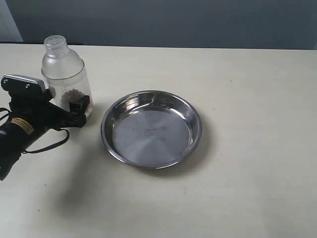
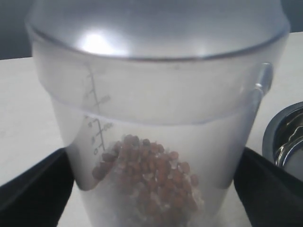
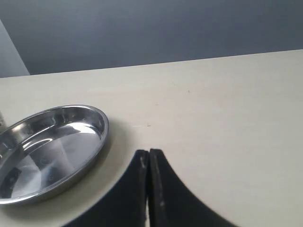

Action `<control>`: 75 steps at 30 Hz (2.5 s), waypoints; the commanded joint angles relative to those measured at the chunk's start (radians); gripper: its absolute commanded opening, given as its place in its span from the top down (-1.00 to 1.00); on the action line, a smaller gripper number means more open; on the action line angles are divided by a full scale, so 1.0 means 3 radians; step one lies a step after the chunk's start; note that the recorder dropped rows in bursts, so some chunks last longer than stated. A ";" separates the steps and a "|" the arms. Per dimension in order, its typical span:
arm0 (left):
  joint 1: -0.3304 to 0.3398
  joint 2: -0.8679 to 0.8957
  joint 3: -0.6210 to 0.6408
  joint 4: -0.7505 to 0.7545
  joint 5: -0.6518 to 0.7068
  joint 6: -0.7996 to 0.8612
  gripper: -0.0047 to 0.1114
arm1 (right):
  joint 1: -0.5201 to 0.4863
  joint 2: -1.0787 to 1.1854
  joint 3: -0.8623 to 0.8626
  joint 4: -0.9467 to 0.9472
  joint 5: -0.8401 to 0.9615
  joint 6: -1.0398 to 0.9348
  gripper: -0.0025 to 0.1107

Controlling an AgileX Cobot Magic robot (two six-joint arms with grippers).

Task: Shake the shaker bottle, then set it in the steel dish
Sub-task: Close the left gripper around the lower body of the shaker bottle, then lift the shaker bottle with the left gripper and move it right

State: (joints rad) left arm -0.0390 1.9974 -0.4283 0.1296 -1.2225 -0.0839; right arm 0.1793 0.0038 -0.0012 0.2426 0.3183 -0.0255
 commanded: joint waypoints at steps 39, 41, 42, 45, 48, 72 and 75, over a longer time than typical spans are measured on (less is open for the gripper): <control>-0.0002 0.0020 -0.0143 -0.0176 0.0005 0.0029 -0.53 | 0.0006 -0.0013 0.0004 -0.0014 -0.0033 -0.0002 0.97; -0.0002 0.0020 -0.0137 0.0057 0.0005 0.0057 -0.53 | 0.0006 -0.0013 0.0004 -0.0014 -0.0033 -0.0002 0.97; -0.0002 0.0020 -0.0137 0.0140 0.0005 0.0057 -0.53 | 0.0006 -0.0013 0.0004 -0.0014 -0.0033 -0.0002 0.97; -0.0002 0.0020 -0.0137 0.0150 0.0005 0.0057 -0.53 | 0.0006 -0.0013 0.0004 -0.0014 -0.0033 -0.0002 0.97; -0.0002 0.0020 -0.0137 0.0115 0.0005 0.0057 -0.53 | 0.0006 -0.0013 0.0004 -0.0022 -0.0033 -0.0002 0.97; -0.0002 0.0013 -0.0143 0.0119 0.0005 -0.0243 -0.81 | 0.0006 -0.0013 0.0004 -0.0022 -0.0033 -0.0002 0.97; -0.0002 0.0013 -0.0197 0.0127 0.0005 -0.0236 -0.81 | 0.0006 -0.0013 0.0004 -0.0022 -0.0033 -0.0002 0.97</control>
State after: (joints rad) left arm -0.0390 2.0057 -0.4750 0.1635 -1.2059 -0.1499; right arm 0.1793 0.0038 -0.0012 0.2426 0.3183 -0.0255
